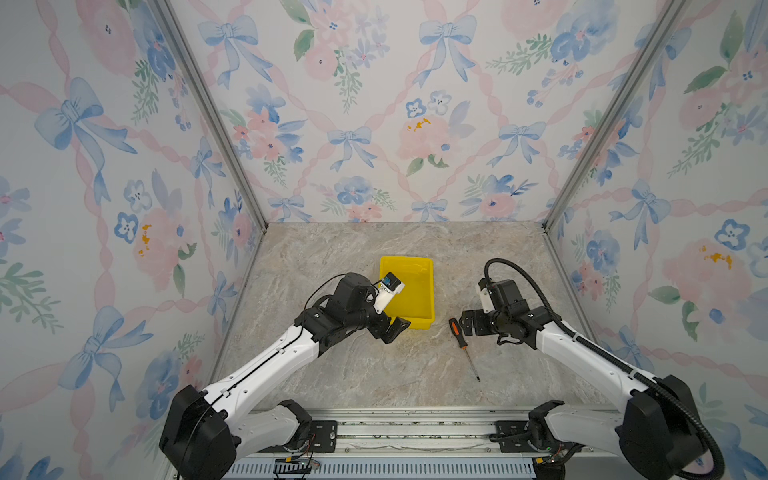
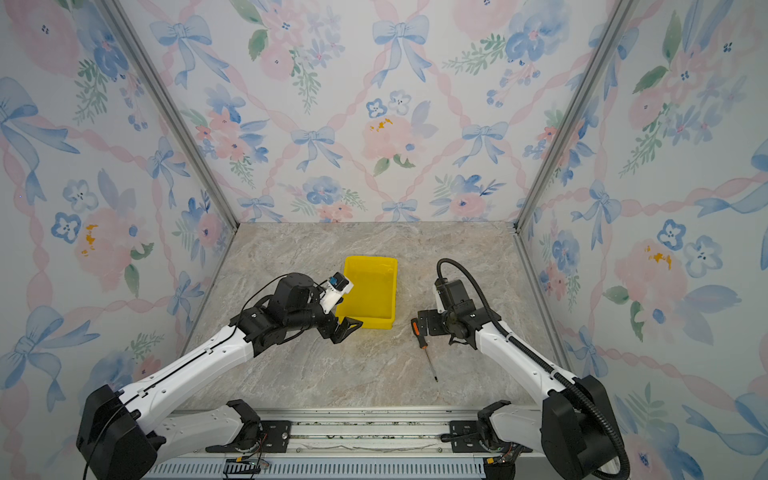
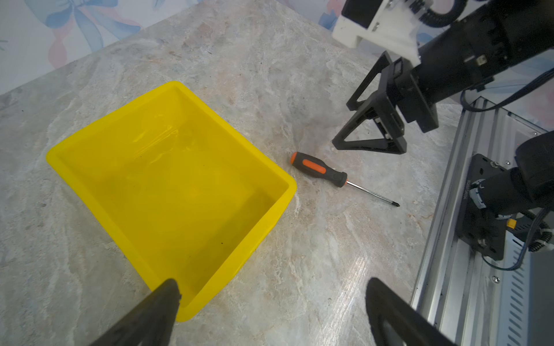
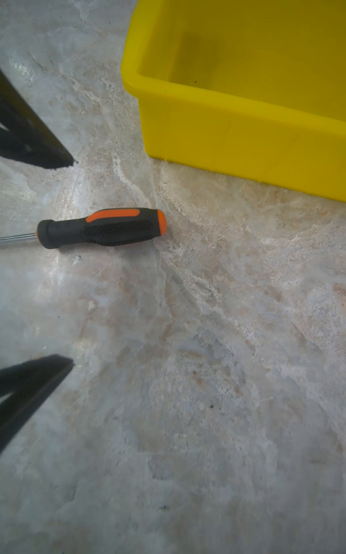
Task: Put the screwdriver in the bin
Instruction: 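Reach the right gripper to the screwdriver handle while the left arm nears the bin, then close the right gripper on the orange-and-black screwdriver handle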
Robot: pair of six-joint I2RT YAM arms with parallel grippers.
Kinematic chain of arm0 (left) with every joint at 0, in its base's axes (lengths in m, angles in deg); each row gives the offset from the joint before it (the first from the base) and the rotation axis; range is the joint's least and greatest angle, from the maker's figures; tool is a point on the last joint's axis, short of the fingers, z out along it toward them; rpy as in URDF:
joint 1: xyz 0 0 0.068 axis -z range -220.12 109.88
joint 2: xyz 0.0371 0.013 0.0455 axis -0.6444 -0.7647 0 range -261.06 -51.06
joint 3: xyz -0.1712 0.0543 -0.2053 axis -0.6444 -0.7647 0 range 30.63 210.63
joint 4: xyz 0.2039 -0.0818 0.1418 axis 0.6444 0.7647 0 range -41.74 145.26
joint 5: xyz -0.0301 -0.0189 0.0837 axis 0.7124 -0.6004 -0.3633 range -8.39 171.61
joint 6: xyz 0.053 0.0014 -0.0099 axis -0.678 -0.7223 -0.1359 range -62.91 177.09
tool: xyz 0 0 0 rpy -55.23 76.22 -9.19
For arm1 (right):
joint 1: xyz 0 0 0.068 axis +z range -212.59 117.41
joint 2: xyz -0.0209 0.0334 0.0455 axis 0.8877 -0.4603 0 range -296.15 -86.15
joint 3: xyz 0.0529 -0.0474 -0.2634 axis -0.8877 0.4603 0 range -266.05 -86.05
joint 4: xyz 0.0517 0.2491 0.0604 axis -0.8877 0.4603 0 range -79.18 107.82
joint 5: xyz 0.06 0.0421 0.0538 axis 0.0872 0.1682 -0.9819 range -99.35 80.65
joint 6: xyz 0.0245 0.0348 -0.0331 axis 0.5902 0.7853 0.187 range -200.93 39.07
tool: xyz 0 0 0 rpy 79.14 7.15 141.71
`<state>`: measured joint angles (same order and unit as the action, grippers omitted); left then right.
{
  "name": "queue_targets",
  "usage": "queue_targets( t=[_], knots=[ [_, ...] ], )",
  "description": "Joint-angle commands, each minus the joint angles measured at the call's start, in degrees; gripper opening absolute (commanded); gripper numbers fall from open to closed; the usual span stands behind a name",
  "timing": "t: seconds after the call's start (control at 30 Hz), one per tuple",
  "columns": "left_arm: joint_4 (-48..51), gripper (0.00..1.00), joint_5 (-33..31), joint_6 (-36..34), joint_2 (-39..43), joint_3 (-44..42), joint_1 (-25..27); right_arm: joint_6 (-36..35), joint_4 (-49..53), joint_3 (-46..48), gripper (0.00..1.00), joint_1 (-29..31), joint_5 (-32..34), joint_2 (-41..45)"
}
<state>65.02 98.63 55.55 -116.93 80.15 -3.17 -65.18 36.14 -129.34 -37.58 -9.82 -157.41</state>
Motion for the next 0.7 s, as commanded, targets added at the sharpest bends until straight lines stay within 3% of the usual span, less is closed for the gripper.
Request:
queue_targets(
  t=[0.0,0.33,0.67],
  knots=[
    [1.3,0.98,1.8,-1.3,1.1,-1.0,1.0,1.3,-2.8,1.2,1.0,1.7,0.2,-3.1],
    [1.3,0.97,0.8,-0.6,3.7,-2.4,1.8,1.3,-7.7,-1.8,0.89,5.2,2.8,-13.2],
    [1.2,0.98,0.0,-0.8,3.5,-3.7,2.0,1.6,-9.8,-1.3,0.64,6.5,3.5,-16.5]
  ],
)
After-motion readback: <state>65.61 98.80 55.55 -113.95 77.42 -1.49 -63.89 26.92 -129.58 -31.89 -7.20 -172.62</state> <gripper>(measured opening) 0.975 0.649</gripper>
